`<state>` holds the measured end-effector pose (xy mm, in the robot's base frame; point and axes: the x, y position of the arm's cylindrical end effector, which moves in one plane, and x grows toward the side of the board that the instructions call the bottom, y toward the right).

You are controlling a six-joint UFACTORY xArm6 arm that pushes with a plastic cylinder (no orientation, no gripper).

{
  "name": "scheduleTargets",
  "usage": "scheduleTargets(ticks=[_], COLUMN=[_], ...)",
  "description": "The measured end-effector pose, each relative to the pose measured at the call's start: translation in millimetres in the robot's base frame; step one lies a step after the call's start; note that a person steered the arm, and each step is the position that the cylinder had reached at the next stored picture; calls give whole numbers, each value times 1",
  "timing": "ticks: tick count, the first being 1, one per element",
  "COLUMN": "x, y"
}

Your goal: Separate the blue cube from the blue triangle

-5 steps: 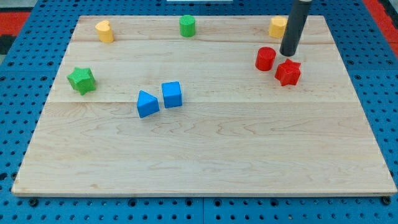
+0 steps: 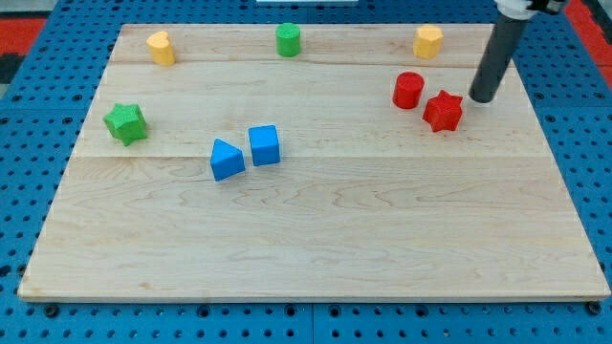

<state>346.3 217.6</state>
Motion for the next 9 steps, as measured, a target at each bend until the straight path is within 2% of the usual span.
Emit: scheduleTargets(ticks=[2, 3, 4, 5, 6, 9], x=[1, 34, 80, 92, 92, 95], y=[-4, 18, 9, -40, -79, -91])
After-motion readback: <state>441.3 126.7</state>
